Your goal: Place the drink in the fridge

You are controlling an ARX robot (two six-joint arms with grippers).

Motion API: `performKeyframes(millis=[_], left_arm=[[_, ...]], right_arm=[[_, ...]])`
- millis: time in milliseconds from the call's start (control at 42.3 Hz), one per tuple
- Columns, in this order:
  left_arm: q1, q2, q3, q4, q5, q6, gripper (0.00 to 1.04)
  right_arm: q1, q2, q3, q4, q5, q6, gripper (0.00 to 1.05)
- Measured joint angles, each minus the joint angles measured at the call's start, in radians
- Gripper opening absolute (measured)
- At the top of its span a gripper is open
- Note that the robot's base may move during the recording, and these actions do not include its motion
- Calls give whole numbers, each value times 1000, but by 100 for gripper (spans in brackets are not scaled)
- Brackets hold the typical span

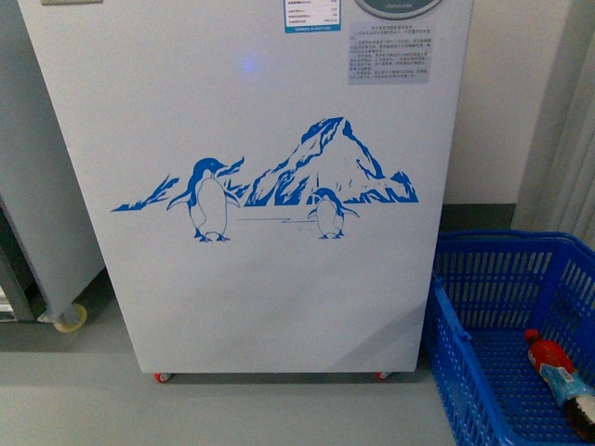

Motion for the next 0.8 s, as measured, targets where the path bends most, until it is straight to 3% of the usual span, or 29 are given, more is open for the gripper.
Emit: performKeyframes(millis=[803], left_arm=[[0, 0, 0, 0, 0, 0, 97]], right_arm=[[0, 0, 0, 0, 0, 0, 98]])
